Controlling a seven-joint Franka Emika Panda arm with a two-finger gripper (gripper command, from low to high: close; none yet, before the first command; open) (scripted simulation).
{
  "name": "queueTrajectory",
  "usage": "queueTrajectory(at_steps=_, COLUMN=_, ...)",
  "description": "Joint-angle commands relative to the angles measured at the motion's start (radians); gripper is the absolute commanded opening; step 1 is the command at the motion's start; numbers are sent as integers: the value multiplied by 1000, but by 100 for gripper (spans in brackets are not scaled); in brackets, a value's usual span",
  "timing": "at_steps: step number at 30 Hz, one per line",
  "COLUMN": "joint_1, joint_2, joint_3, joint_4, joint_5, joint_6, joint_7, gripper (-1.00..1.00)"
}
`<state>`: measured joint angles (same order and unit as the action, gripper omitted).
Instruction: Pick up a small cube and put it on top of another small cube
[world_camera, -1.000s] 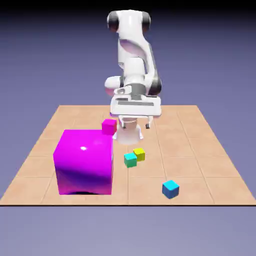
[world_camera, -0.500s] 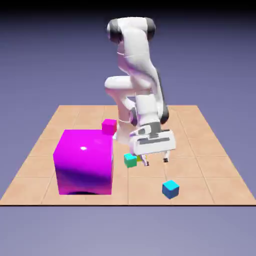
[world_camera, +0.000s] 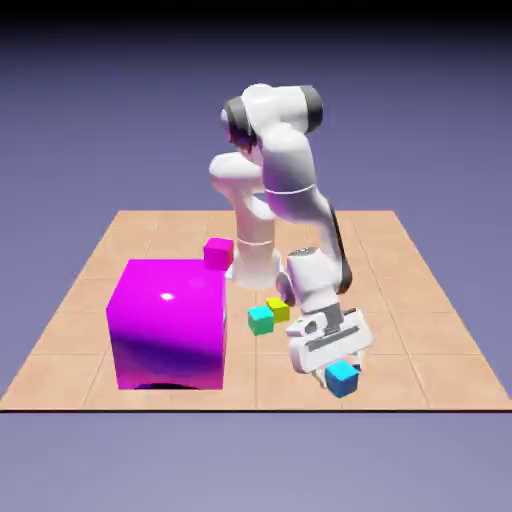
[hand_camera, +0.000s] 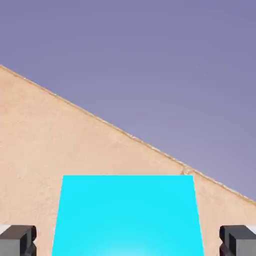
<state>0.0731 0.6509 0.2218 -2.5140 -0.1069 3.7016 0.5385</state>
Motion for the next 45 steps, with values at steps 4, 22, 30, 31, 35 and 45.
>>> queueTrajectory(at_steps=4, joint_1=-58, joint_2=-145, joint_3=39, joint_4=-98, joint_5=-39, joint_6=-48, joint_7=38, gripper=-100)
queueTrajectory(at_steps=22, joint_1=-441, joint_2=-731, joint_3=468, joint_4=-163, joint_5=244, joint_6=-663, joint_7=735, gripper=-100)
queueTrajectory(at_steps=30, joint_1=-620, joint_2=-986, joint_3=677, joint_4=-165, joint_5=404, joint_6=-965, joint_7=1083, gripper=-100)
queueTrajectory(at_steps=31, joint_1=-643, joint_2=-1018, joint_3=703, joint_4=-165, joint_5=424, joint_6=-1003, joint_7=1127, gripper=-100)
queueTrajectory(at_steps=35, joint_1=-732, joint_2=-1146, joint_3=808, joint_4=-166, joint_5=504, joint_6=-1154, joint_7=1301, gripper=-100)
queueTrajectory(at_steps=45, joint_1=-956, joint_2=-1465, joint_3=1070, joint_4=-169, joint_5=704, joint_6=-1532, joint_7=1735, gripper=-100)
